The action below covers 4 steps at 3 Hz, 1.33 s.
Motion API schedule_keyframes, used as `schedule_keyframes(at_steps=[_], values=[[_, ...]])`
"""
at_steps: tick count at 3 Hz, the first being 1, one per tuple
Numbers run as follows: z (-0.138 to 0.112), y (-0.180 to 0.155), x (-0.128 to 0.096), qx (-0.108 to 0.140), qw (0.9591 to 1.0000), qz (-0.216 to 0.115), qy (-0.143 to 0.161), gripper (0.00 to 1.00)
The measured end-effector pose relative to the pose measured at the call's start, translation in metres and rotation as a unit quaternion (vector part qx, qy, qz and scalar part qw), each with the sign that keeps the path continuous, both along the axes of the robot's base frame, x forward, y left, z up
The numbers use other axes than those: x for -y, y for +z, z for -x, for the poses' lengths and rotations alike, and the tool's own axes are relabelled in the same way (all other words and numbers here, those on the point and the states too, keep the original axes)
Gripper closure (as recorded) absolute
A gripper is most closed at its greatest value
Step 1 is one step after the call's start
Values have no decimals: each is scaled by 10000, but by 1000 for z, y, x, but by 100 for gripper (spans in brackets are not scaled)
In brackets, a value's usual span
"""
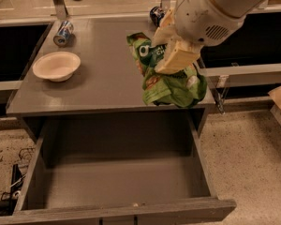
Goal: Place green rice chip bag into top drawer
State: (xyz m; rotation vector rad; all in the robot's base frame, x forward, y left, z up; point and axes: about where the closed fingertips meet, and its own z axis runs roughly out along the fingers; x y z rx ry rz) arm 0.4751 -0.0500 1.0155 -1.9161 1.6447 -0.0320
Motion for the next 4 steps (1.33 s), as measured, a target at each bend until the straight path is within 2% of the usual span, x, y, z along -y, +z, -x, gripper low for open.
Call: schedule_keyframes(at_steps=[1,3,4], values=[[28,-14,4,-44,9997,-250,26,100],[25,-8,2,43,9997,-243,-5,100],[32,-31,-7,-74,9990,-428,72,100]])
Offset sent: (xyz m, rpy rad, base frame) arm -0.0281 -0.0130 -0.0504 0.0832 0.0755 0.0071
